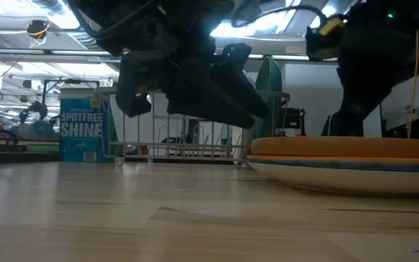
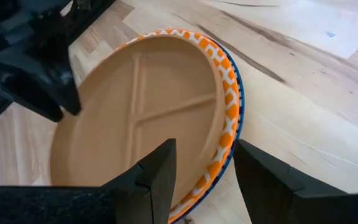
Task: Sort dishes
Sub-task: Put the brown plate in the dish rack
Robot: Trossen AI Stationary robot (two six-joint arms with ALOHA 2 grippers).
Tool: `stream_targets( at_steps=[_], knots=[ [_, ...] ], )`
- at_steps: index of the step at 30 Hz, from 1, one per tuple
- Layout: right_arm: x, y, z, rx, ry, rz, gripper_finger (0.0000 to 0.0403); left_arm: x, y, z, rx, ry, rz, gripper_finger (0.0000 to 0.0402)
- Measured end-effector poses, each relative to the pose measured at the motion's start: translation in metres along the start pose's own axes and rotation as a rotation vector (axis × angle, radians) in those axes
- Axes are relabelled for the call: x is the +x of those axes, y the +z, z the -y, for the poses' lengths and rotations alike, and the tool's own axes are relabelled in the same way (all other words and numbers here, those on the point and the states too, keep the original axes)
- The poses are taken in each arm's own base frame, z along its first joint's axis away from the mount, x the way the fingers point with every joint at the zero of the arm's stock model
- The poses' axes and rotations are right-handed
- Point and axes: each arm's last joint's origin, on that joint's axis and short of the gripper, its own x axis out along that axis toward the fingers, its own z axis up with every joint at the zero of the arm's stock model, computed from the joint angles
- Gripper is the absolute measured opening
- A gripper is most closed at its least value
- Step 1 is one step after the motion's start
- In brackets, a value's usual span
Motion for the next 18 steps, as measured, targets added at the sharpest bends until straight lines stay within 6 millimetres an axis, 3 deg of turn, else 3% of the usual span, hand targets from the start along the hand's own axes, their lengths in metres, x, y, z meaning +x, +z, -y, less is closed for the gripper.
stream_targets(
  at_steps=[7,18],
  knots=[
    [-0.003,-0.012,0.020,0.096,-0.217,-0.081,0.0104,0.000,0.000,0.000,-0.001,-0.001,-0.002,0.0150],
    [-0.003,-0.013,0.021,0.103,-0.225,-0.095,0.0104,0.000,0.000,0.000,0.000,-0.001,-0.002,0.0150]
  ],
)
